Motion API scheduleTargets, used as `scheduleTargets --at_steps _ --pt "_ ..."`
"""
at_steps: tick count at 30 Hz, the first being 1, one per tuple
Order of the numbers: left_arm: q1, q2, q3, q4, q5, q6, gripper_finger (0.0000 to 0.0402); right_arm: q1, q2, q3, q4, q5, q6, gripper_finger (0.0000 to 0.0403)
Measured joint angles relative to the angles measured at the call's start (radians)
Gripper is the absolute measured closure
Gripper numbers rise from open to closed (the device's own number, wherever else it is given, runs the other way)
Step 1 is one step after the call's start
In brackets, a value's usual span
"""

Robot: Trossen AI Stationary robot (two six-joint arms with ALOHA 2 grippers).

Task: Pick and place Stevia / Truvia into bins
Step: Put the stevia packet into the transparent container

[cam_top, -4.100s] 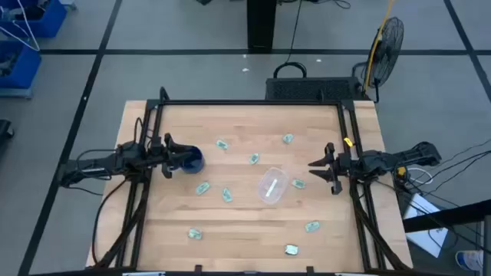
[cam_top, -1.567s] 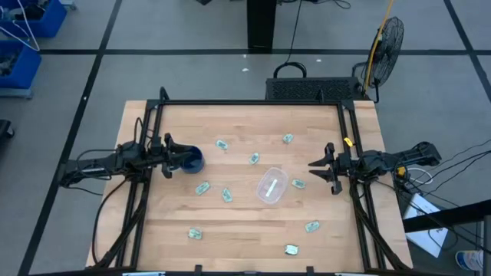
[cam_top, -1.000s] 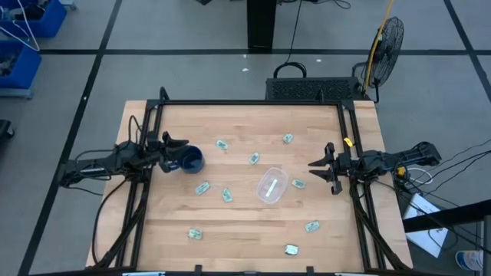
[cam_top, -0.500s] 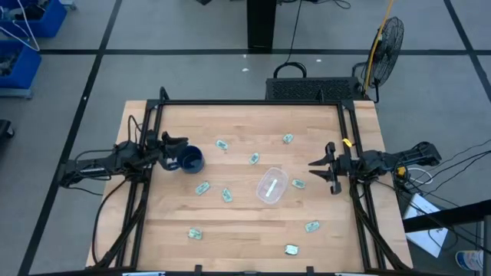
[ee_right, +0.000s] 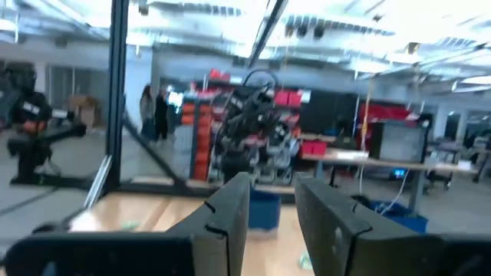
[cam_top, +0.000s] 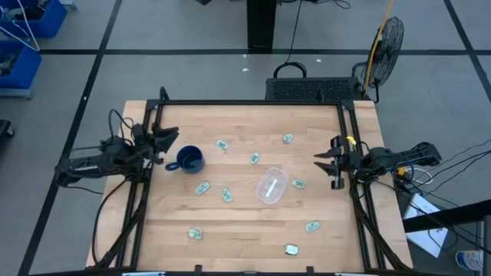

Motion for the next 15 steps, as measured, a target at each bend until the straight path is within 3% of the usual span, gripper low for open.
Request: scheduleTargets --at_steps 4,8,11,15 --pt "0.0 0.195 0.139 -0.09 -0.015 0.033 0.0261 -0.048 0.079 0.055 -0.063 -0.001 0.0 0.0303" --pt "0.0 0.459 0.271 -0.097 0.001 0.089 0.0261 -0.085 0.244 0.171 -0.086 0.011 0.095 0.0295" --pt "0.0 0.646 0.351 -0.097 -0.056 0.118 0.0261 -0.087 0.395 0.241 -0.157 0.042 0.112 0.0282" --pt "0.002 0.864 0.418 -0.095 -0.11 0.12 0.0261 -0.087 0.562 0.302 -0.194 0.194 0.118 0.0264"
